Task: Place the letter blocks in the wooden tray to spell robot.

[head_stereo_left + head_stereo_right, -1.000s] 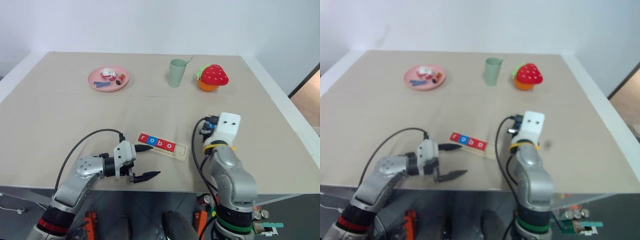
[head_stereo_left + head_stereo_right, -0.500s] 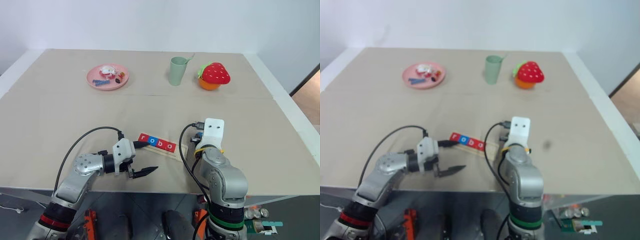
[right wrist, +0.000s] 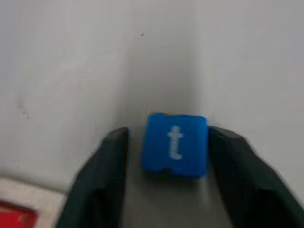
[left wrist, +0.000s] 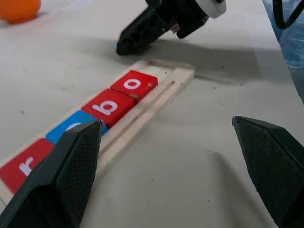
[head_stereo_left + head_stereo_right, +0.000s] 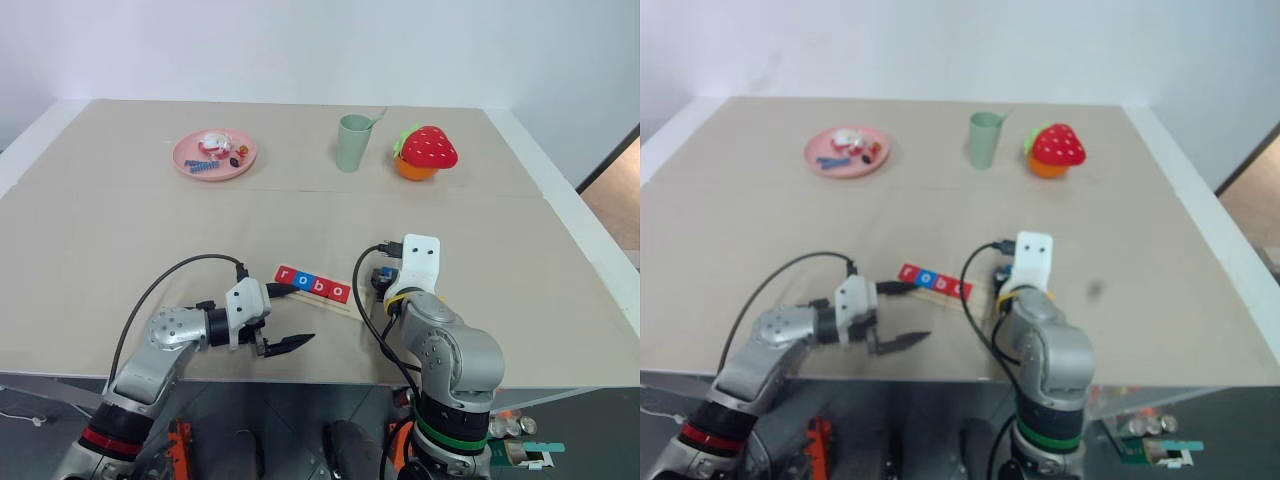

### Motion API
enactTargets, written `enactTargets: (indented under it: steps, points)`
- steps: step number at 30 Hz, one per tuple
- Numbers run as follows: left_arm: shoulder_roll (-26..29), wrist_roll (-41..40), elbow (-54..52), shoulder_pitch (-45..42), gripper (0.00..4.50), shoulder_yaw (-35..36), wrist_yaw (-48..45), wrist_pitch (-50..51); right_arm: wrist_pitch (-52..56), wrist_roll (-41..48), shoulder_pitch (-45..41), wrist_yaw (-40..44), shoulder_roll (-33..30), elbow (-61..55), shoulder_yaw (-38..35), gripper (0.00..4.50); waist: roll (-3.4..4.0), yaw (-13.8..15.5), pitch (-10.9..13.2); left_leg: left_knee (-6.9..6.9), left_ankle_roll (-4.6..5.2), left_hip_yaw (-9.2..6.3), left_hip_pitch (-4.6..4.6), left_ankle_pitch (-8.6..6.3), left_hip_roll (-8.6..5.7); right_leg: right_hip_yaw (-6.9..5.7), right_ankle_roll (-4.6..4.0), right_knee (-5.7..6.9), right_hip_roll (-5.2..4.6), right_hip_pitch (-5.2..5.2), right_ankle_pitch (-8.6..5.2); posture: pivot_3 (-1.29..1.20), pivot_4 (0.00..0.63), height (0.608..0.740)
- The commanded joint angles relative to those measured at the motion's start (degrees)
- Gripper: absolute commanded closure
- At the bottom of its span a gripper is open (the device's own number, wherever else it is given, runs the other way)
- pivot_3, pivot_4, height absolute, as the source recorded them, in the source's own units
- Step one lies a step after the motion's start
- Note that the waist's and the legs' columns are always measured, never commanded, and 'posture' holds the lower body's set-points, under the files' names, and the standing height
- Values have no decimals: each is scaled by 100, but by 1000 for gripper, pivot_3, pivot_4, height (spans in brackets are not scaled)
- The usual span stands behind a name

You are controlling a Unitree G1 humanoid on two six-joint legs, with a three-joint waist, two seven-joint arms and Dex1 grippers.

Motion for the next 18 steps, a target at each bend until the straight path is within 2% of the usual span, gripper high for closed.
enactTargets:
  steps: [1,2,3,7,10,12,15,16,18]
  points:
    - [1,17,-195,-25,0,40,38,-131,218,133,-157,232,-202,-508,-219,511,0,1,0,0,0,0,-1,0,0,0,0,0,-1,0,0,0,150,740]
    - [-2,36,-191,-28,0,33,37,-156,334,169,-206,316,-322,-594,-284,120,0,2,0,0,-1,-1,-2,1,-1,-1,1,0,-2,0,0,0,150,740]
    - [-6,54,-190,-30,0,28,39,-177,466,232,-276,447,-482,-694,-375,23,0,2,0,1,-2,0,-2,1,-3,0,3,0,-4,0,1,0,150,740]
    - [-25,116,-135,-73,0,9,27,-288,809,594,-588,1185,-1438,-803,-715,23,1,3,1,3,-3,4,-4,2,-6,2,6,-2,-7,0,1,0,150,740]
    - [-49,90,-124,-106,0,-12,-45,-371,351,1180,-709,2303,-2458,-325,-921,23,1,3,1,2,-2,3,-4,2,-7,1,6,-3,-6,1,1,0,150,740]
    - [-70,-12,-236,-105,0,-19,-92,-302,-714,1466,-446,3542,-3405,227,-690,23,2,3,2,1,0,1,-1,2,-6,-3,5,-4,-3,4,1,0,150,740]
    - [-70,-272,-567,-20,0,-24,-138,34,-3336,1321,135,5856,-4843,1602,33,23,-1,15,4,-1,5,-3,1,0,-10,-8,10,-12,-5,14,-4,0,150,740]
    - [-52,-302,-652,22,0,-29,-139,104,-4169,1207,184,6377,-5127,2079,232,23,-1,12,4,-1,9,-3,5,-3,-12,-9,14,-17,-7,22,-6,0,150,740]
    - [-13,-292,-752,79,0,-19,-107,158,-4797,1332,46,7023,-5304,2779,380,23,-1,-11,6,2,16,6,11,-8,-12,-1,16,-20,-8,26,-6,0,150,740]
